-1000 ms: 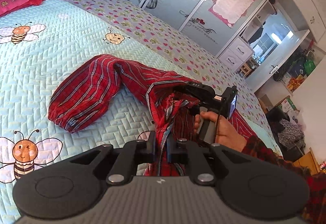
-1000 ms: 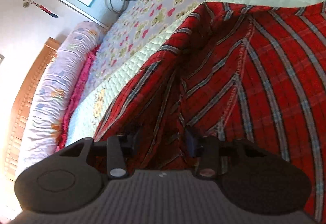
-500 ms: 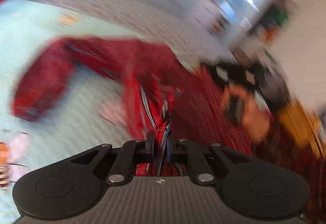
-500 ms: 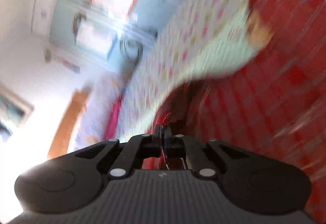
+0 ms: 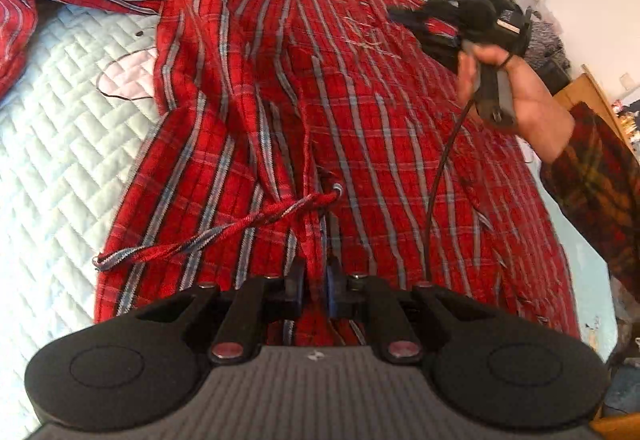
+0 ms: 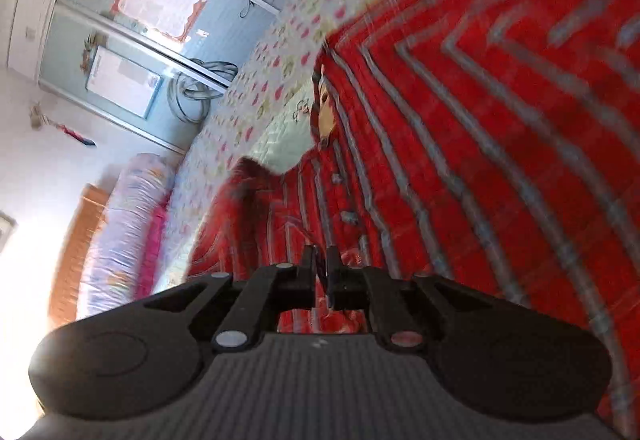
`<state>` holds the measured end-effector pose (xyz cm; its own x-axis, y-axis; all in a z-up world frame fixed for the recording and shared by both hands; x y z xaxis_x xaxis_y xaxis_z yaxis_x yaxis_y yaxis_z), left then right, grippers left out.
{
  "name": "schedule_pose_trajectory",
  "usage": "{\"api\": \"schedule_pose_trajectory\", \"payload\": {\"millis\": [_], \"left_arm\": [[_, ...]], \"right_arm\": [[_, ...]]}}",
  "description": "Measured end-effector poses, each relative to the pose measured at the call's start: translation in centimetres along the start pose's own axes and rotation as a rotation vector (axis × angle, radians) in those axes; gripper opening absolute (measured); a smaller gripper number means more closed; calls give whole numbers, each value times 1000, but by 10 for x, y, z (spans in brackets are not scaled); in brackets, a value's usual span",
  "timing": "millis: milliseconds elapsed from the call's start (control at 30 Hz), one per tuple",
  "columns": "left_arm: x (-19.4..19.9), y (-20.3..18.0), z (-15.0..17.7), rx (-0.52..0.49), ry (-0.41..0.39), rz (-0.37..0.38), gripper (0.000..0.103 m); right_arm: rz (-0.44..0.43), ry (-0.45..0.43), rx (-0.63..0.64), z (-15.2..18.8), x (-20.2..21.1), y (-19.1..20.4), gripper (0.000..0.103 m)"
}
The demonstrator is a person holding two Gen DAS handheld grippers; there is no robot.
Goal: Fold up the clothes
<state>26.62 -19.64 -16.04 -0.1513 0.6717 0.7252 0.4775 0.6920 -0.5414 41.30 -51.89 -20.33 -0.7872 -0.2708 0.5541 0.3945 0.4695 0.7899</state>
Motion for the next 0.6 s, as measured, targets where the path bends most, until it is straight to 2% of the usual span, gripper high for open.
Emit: {"api": "schedule_pose_trajectory", "payload": {"millis": [67,100,167,200,233,333,400,467,533,600], "left_arm": [[0,0,2,4,3,12,10],[0,0,3,6,3,14,10],[0,1,6,13,4,22,10],[-1,3,7,18,3,25,10],[-2,4,8,23,6,28,10],[-7,2,13,21,16,31,10],[-11,-2,18,6,22,34,10],[-14,-7,23,-8,22,44,10],[-17,-13,25,-21,23,41,10],[-21,-16,27,-34,22,27,10]], "right_arm": [[-98,30,-134,2,-4,-4,8],[-38,43,-106,2,-6,1,24],[127,64,-10,2,-8,12,46],[203,34,72,4,-6,21,47],[207,4,140,6,-3,30,47],[94,-36,241,5,-11,59,49],[40,-34,294,2,-37,84,50],[31,-12,316,-4,-66,103,50],[61,-16,335,-8,-89,112,50],[96,26,287,-10,-111,113,53]]}}
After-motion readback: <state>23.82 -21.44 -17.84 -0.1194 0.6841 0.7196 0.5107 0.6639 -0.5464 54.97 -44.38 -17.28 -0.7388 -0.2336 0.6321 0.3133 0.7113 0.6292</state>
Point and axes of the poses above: each gripper's, at about its wrist camera, not at the fingertips, and x roughly against the way its jaws point, y to its left, z to its underside, the point moved 2 cm from there along -x, roughly the way its jaws point, and after that the axes turned 10 degrees about z, right-handed, at the moved point
